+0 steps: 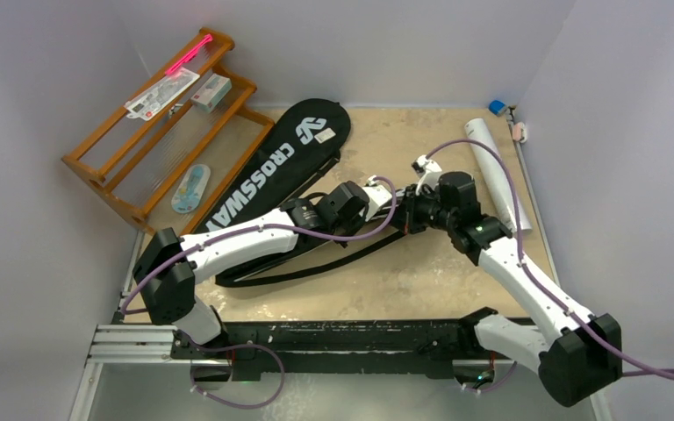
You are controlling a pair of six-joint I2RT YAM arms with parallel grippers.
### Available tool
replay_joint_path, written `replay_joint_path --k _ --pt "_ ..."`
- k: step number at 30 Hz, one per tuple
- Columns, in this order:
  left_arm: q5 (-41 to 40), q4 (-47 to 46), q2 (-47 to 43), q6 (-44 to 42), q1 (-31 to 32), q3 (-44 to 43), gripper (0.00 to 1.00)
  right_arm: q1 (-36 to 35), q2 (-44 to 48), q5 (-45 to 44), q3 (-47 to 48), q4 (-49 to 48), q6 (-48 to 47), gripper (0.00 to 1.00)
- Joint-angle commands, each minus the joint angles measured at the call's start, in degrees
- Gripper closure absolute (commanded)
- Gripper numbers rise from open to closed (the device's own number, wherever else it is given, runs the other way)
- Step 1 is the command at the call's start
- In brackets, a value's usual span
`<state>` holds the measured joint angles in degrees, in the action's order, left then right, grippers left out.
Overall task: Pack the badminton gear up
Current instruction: Zip the racket bag at the center of the board.
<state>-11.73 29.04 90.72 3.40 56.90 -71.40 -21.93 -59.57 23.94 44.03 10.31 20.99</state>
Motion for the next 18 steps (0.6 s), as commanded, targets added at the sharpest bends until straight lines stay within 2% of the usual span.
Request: replay_joint_path --k 1,6,9,11,14,18 --pt "1.7 -5.2 -3.0 0.1 -0.1 -0.5 1.0 -6.2 -1.9 -2.5 0.7 -3.1 1.8 1.0" --pt "1.6 -5.2 -3.2 0.1 -0.1 -0.5 1.0 -12.7 -6.1 -5.9 1.0 -7.4 4.2 1.0" --pt "1.5 -5.2 -3.7 0.1 -0.1 -0.3 1.0 -13.0 -6.2 -7.4 0.5 -8.6 5.5 1.0" --pt "1.8 -5.3 -4.2 0.0 -0.1 -0.1 1.0 -13.0 -5.7 -9.0 0.9 -5.5 6.5 1.0" --pt "2.8 -5.6 -5.7 -0.1 -0.1 0.4 0.83 -12.2 -4.3 -14.0 2.1 -2.4 6.1 1.0" --pt "2.9 -5.4 -8.9 0.1 -0.1 1.0 0.64 -7.9 -4.2 -11.2 3.0 -1.5 5.4 1.0"
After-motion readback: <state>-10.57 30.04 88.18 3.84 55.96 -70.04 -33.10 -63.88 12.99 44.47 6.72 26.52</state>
